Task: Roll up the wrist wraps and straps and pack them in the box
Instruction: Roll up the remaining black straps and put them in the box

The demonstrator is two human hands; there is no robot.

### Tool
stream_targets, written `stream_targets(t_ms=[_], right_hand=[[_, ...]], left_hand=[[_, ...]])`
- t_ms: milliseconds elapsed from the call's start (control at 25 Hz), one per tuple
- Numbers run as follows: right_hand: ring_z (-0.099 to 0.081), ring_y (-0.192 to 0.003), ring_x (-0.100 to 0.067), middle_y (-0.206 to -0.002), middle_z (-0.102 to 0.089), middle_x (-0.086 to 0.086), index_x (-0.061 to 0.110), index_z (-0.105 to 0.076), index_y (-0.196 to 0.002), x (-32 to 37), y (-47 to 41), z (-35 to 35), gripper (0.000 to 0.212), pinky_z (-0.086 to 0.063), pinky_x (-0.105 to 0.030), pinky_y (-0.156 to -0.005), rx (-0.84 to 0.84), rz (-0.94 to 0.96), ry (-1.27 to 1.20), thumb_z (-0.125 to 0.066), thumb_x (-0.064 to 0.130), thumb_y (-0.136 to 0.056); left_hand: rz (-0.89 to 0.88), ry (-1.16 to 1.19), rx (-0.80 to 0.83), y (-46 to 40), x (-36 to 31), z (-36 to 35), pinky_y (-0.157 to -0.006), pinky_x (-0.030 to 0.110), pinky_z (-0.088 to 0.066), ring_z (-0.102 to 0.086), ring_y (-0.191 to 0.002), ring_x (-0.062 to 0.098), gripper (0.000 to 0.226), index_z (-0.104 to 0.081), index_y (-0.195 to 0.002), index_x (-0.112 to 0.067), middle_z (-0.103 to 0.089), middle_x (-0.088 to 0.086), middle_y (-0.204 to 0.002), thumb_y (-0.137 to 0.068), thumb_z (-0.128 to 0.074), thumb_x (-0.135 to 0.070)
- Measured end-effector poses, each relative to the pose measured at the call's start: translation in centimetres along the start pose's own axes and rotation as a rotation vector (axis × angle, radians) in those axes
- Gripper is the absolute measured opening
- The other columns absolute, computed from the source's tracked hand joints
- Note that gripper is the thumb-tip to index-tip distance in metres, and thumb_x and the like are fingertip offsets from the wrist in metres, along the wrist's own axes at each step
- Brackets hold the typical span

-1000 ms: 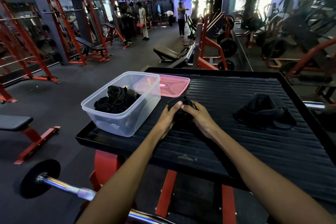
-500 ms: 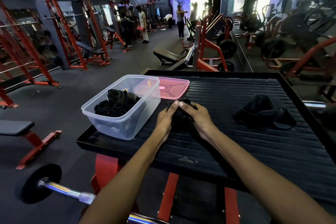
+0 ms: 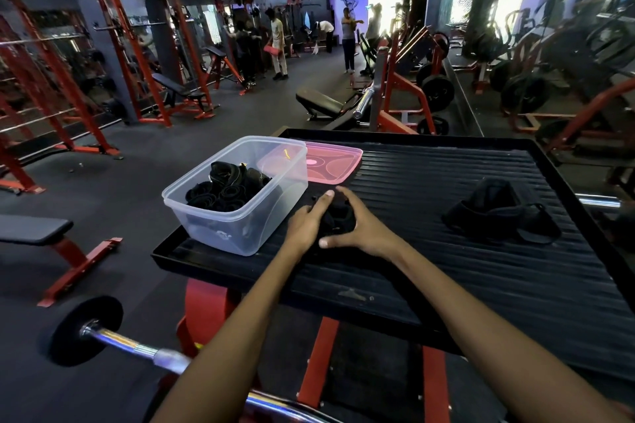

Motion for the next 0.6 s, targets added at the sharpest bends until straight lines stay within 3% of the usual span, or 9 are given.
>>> stream_targets(t_ms=[120, 200, 280, 440, 520, 600], right_hand=[[-0.056, -0.108, -0.010, -0.119, -0.059, -0.001, 0.018, -0.046, -0.125, 0.8, 0.2, -0.6, 0.079, -0.042, -0.013, -0.090, -0.080, 0.057, 0.113, -0.088, 0.015, -0.058], [-0.058, -0.092, -0.005, -0.104, -0.062, 0.005, 0.016, -0.052, -0.117, 1.5, 0.5, -0.7, 0.065, -0.040, 0.001, -0.071, -0.192, 0.017, 0.020, -0.086, 0.014, -0.062], [-0.057, -0.084, 0.001, -0.098, -0.062, 0.010, 0.019, -0.053, -0.114, 2.0, 0.4, -1.0, 0.060, -0.038, 0.004, -0.063, -0.242, -0.019, -0.053, -0.086, 0.018, -0.063], [-0.059, -0.092, -0.007, -0.102, -0.061, 0.007, 0.019, -0.050, -0.115, 3.1, -0.4, -3.4, 0.065, -0.041, -0.008, -0.072, -0.164, 0.014, 0.077, -0.086, 0.024, -0.062], [-0.058, -0.097, -0.010, -0.106, -0.060, 0.005, 0.018, -0.048, -0.115, 3.5, -0.7, -4.4, 0.064, -0.041, -0.017, -0.079, -0.162, 0.036, 0.111, -0.085, 0.027, -0.063], [-0.056, -0.102, -0.010, -0.112, -0.057, 0.003, 0.020, -0.042, -0.117, 3.3, -1.2, -4.9, 0.067, -0.041, -0.017, -0.082, -0.112, 0.025, 0.120, -0.084, 0.027, -0.066]], left_hand=[[0.014, -0.121, 0.081, 1.4, -0.6, 0.9, -0.104, 0.040, -0.041, -0.059, -0.110, 0.019, 0.089, -0.065, -0.117, -0.023, -0.064, 0.004, -0.121, -0.068, -0.030, -0.089], [-0.031, -0.058, 0.116, 2.5, -0.9, 1.7, -0.106, 0.032, -0.035, -0.053, -0.114, 0.014, 0.071, -0.060, -0.123, -0.025, -0.058, -0.004, -0.123, -0.087, -0.022, -0.072], [-0.122, -0.124, 0.033, 3.5, -0.6, 3.2, -0.098, 0.025, -0.032, -0.049, -0.116, 0.013, 0.056, -0.054, -0.128, -0.021, -0.055, -0.004, -0.122, -0.098, -0.020, -0.053], [-0.244, -0.427, -0.192, 4.2, 2.3, 5.9, -0.092, 0.037, -0.045, -0.055, -0.116, 0.029, 0.042, -0.051, -0.124, -0.020, -0.060, 0.009, -0.124, -0.100, -0.025, -0.042], [-0.251, -0.424, -0.251, 4.3, 2.8, 6.2, -0.092, 0.042, -0.046, -0.055, -0.115, 0.031, 0.037, -0.046, -0.128, -0.020, -0.060, 0.011, -0.124, -0.100, -0.028, -0.035], [-0.280, -0.372, -0.292, 4.4, 2.6, 6.3, -0.099, 0.043, -0.044, -0.051, -0.120, 0.030, 0.041, -0.039, -0.137, -0.019, -0.055, 0.012, -0.131, -0.099, -0.029, -0.031]])
Point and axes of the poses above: each hand's wrist, its own y-axis away from the middle knuckle, its own z-axis out of the back of the hand, x = y × z, the point moved 5 cm from there along -y, towards the middle knuckle
